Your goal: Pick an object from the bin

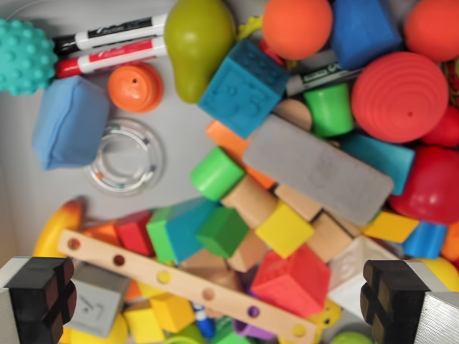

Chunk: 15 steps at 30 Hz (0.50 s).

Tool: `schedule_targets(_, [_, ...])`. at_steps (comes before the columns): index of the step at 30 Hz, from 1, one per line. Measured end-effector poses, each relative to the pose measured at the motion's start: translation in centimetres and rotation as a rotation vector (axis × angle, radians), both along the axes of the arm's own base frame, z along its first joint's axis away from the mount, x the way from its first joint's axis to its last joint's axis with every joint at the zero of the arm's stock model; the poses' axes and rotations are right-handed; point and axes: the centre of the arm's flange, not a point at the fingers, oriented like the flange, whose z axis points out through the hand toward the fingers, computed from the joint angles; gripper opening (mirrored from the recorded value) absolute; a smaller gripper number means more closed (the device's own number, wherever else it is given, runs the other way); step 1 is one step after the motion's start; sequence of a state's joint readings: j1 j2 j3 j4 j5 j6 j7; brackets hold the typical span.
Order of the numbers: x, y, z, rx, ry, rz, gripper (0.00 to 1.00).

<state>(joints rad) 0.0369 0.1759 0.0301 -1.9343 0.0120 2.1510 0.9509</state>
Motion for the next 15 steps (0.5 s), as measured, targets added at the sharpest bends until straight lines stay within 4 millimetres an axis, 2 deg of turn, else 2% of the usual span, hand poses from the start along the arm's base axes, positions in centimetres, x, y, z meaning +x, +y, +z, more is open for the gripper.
schedule_targets(15, [0.7, 4.1, -3.3, -0.004, 0.014, 0.007, 1.0])
